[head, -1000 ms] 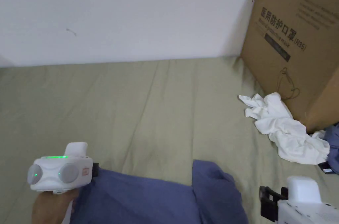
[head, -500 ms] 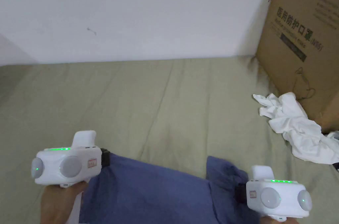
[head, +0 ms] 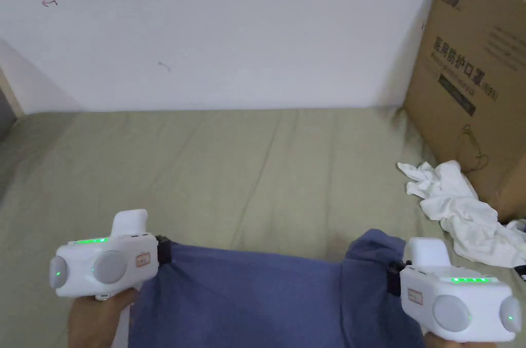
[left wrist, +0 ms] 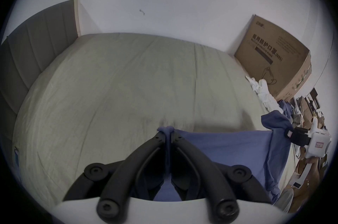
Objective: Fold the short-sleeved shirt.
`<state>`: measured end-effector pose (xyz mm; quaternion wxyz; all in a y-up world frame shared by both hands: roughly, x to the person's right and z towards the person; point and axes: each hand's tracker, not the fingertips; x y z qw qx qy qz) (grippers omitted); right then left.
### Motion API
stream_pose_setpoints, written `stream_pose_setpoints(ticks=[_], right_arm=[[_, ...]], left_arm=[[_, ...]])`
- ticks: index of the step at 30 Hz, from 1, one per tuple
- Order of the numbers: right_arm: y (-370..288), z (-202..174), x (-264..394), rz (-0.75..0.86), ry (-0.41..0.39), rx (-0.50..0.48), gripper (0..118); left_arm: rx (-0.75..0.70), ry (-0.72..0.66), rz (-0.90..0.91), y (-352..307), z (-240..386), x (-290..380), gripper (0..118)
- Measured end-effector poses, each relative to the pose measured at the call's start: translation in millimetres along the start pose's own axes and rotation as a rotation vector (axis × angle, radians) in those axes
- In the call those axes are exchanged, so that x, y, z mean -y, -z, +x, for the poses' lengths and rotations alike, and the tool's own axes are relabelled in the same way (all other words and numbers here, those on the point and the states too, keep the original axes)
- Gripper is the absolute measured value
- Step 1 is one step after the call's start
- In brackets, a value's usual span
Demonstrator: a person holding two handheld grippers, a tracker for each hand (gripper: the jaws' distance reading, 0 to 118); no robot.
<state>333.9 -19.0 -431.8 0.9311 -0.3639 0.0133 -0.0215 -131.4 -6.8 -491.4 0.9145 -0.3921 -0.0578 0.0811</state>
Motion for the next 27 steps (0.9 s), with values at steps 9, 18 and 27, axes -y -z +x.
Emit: stream_pose_setpoints(ticks=[9, 18, 27], right_arm=[[-90.1, -20.6, -88.0, 0.262, -0.008, -0.085, 6], [-153.5, -52.7, -206.2, 0.501, -0.038, -0.154, 6], [-195.0, -64.0, -310.4, 0.678, -0.017, -0.233, 6]], left_arm=[[0.0, -0.008, 0.224, -99.0, -9.1, -66.3, 8], [-0.058, 0.059, 0.444, -195.0, -3.9, -176.1, 8], [-0.091, 0.071, 0.603, -257.8, 11.3, -262.7, 8]])
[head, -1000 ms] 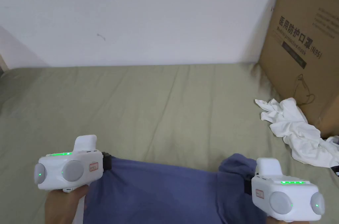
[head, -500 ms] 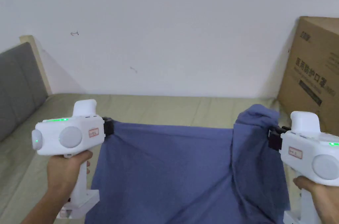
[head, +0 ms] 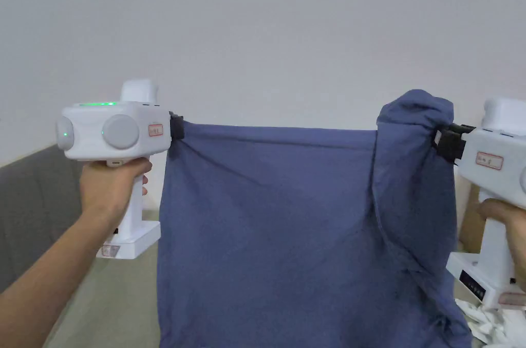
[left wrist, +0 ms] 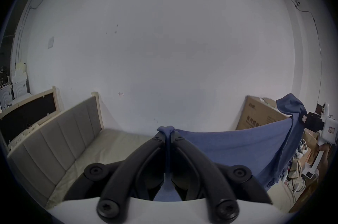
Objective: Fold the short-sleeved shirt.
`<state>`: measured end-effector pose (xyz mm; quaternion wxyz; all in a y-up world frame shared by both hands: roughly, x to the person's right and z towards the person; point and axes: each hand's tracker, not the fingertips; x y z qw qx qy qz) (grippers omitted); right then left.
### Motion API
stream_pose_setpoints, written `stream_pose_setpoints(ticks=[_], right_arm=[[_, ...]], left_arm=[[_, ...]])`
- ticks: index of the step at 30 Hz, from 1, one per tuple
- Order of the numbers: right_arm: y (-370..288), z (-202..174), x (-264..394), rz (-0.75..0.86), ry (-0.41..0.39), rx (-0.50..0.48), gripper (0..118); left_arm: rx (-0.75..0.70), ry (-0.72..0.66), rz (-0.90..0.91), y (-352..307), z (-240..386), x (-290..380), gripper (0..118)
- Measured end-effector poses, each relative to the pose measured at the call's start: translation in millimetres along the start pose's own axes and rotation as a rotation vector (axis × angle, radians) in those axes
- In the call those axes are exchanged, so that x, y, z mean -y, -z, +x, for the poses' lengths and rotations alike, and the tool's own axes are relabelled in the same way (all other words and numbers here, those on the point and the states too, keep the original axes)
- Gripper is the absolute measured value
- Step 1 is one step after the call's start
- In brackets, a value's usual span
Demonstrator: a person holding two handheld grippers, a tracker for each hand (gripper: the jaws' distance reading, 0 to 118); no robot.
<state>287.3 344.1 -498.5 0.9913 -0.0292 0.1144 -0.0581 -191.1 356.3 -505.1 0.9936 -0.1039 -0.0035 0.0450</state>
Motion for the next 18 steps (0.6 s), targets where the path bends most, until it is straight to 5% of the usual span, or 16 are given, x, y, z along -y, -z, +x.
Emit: stream_pose_setpoints(ticks=[8, 18], right_arm=[[23.6, -10.0, -42.4, 0.077, -0.027, -0.016, 6], [66.3, 13.8, 43.6, -0.056, -0.043, 0.02, 6]], left_arm=[[-0.03, 0.017, 0.082, 16.0, 4.0, -41.4, 8], [-0.032, 0.059, -0.021, 81.3, 0.3, 43.2, 8]])
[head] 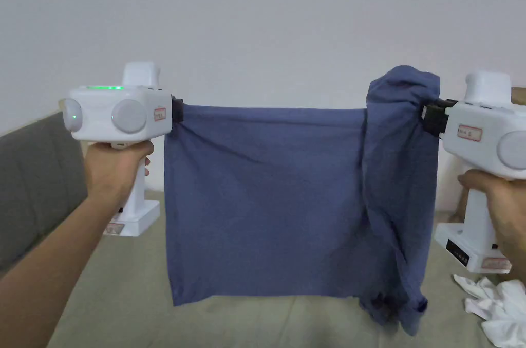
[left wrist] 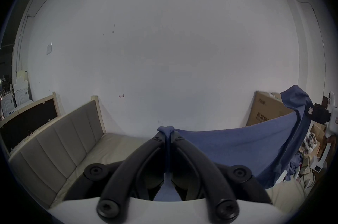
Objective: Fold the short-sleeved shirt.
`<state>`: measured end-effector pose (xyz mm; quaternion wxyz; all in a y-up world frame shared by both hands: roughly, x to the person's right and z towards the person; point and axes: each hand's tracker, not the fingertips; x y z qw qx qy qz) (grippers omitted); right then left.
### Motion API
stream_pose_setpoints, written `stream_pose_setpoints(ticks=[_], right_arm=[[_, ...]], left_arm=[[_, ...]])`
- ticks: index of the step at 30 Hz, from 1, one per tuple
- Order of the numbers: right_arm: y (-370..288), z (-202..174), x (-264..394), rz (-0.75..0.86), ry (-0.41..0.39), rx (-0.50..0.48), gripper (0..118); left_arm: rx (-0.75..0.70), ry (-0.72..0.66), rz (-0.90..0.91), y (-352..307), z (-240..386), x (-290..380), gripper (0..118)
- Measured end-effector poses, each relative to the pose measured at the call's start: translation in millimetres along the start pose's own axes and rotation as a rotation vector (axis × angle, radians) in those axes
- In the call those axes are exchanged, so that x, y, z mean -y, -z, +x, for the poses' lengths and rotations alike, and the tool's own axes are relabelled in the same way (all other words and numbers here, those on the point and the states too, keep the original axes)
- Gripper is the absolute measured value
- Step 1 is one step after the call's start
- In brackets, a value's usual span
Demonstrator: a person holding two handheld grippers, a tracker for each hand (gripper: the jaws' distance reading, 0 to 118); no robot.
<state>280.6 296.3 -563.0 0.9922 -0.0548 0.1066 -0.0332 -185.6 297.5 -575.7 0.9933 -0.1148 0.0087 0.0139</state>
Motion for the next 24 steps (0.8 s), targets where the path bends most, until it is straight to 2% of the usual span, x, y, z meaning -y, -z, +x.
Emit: stream_pose_setpoints(ticks=[3, 12, 20, 24], right_arm=[[3.5, 4.1, 41.2, -0.053, -0.014, -0.011, 6], [-19.0, 27.1, 162.2, -0.21, 0.098, -0.067, 6], [-95.3, 26.0, 242.0, -0.311, 0.198, -0.122, 6], [-147.5, 15.8, 277.6, -0.371, 0.212, -0.153, 6]], left_arm=[[0.017, -0.014, -0.067, 14.7, 1.5, 38.9, 8], [0.061, -0.014, -0.172, -6.6, -7.2, 162.0, 8], [0.062, -0.032, -0.309, -64.5, -27.8, 263.3, 8], [0.048, -0.032, -0.406, -106.4, -34.2, 317.9, 8]])
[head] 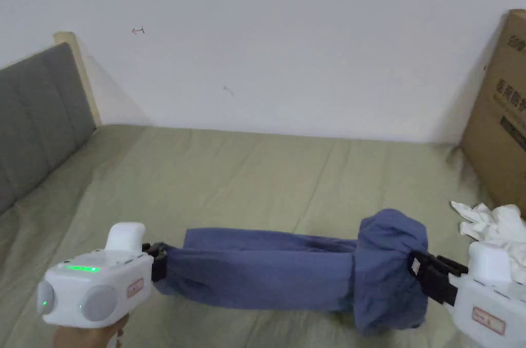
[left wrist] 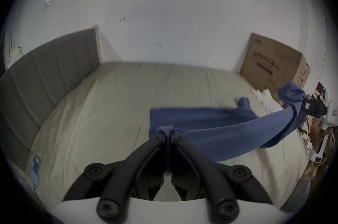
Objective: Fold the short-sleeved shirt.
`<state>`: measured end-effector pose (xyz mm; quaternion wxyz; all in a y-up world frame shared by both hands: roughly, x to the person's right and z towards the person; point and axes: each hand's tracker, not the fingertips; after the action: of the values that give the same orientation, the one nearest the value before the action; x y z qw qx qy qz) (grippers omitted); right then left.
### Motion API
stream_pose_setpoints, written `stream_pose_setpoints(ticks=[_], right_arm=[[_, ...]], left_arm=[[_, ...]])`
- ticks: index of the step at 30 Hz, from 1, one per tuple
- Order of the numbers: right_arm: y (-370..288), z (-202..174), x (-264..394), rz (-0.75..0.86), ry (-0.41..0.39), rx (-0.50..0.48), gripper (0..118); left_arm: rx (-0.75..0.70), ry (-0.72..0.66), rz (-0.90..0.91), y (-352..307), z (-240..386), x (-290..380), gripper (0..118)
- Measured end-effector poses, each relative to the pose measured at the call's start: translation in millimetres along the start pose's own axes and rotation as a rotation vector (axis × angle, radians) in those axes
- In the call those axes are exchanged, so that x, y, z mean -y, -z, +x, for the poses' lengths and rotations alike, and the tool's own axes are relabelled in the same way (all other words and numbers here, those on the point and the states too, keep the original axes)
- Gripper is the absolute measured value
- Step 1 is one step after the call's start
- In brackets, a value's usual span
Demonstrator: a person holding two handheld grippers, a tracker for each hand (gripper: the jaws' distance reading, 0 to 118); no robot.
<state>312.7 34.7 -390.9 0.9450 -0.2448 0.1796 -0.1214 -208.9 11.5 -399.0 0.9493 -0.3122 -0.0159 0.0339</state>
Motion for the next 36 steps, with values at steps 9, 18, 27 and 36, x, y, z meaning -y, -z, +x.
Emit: stream_pose_setpoints(ticks=[9, 18, 27, 36], right_arm=[[-71.1, -14.2, 109.3, -0.114, 0.091, -0.019, 6], [-116.2, -16.8, 184.5, -0.205, 0.145, 0.008, 6], [-125.6, -14.9, 240.1, -0.318, 0.22, 0.08, 6], [-111.1, -19.9, 255.6, -0.413, 0.223, 0.197, 10]], left_arm=[[-0.018, -0.045, -0.107, -55.7, -7.8, 107.2, 8], [-0.032, -0.026, -0.2, -85.0, -6.1, 173.7, 8], [-0.051, 0.014, -0.284, -89.4, -2.1, 225.4, 8], [-0.066, -0.031, -0.31, -86.0, -1.1, 238.1, 8]])
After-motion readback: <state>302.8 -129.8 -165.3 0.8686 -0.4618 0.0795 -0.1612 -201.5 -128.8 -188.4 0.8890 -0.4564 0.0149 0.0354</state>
